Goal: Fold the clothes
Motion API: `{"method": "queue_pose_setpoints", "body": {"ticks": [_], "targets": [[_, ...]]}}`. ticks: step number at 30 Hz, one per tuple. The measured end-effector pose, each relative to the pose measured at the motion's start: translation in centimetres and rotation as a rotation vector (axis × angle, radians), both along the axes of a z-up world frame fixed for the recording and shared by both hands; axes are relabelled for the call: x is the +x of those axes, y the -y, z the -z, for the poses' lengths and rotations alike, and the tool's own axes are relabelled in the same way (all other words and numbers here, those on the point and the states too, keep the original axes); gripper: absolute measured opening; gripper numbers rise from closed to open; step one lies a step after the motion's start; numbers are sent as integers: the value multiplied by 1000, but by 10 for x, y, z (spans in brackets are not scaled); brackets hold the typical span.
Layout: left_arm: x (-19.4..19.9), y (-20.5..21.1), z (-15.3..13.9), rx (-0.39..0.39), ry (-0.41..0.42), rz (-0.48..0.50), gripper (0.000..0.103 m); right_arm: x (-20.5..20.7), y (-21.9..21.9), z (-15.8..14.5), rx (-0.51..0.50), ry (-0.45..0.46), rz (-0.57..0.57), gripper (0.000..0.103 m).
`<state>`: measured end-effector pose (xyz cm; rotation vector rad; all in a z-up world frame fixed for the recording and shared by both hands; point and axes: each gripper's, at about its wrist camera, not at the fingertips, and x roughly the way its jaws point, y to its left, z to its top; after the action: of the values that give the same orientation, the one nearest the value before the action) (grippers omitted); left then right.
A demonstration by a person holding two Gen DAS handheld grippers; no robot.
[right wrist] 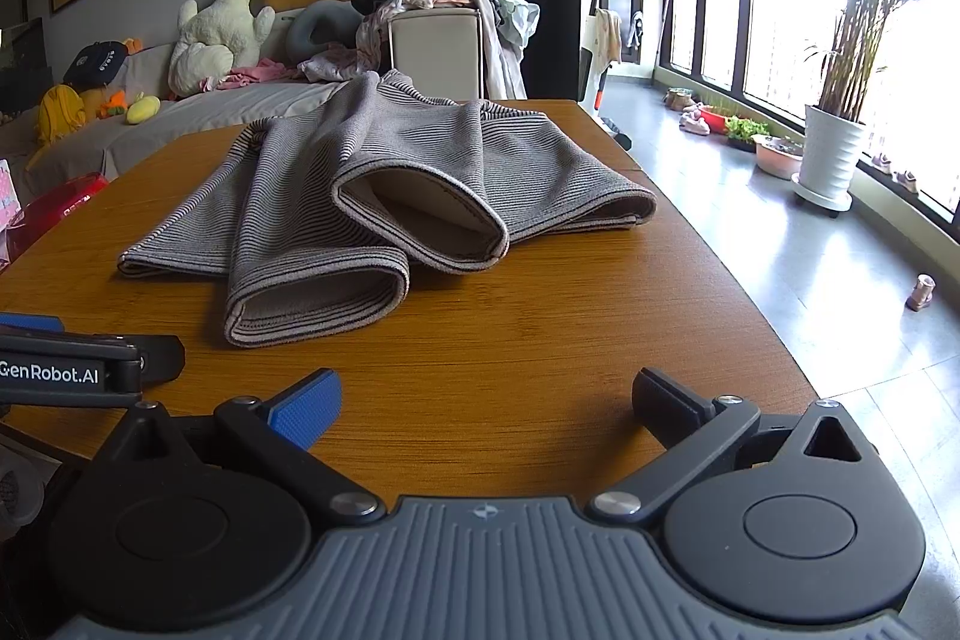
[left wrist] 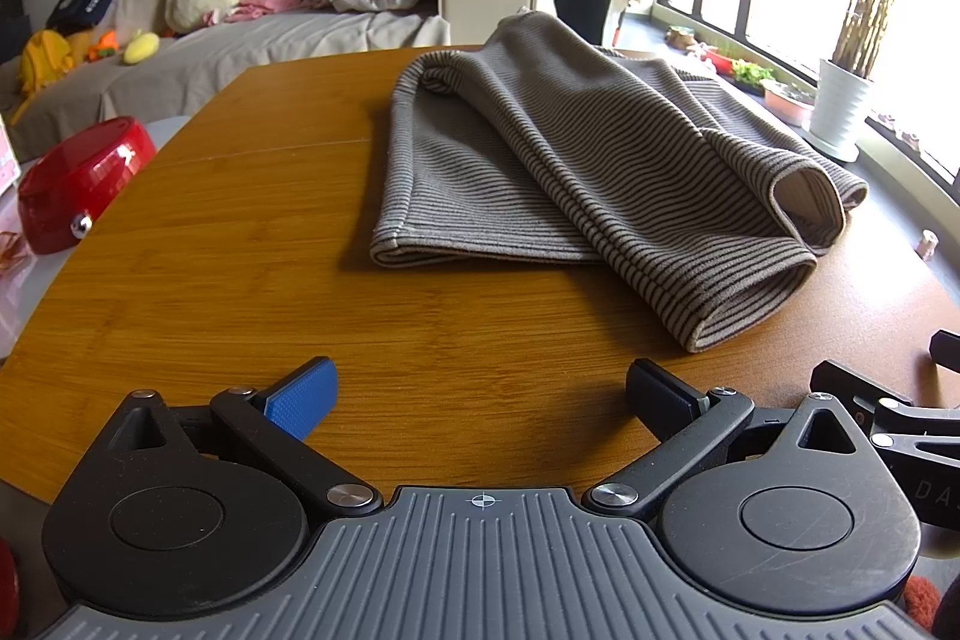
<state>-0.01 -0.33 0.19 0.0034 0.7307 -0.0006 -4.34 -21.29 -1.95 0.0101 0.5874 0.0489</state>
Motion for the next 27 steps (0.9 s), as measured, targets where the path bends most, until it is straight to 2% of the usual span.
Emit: {"method": "queue_pose_setpoints", "body": {"ticks": [27], "targets": [[3, -2, 0, 0, 2, 1, 103, -1, -3, 1, -19, 1, 3, 103]]}}
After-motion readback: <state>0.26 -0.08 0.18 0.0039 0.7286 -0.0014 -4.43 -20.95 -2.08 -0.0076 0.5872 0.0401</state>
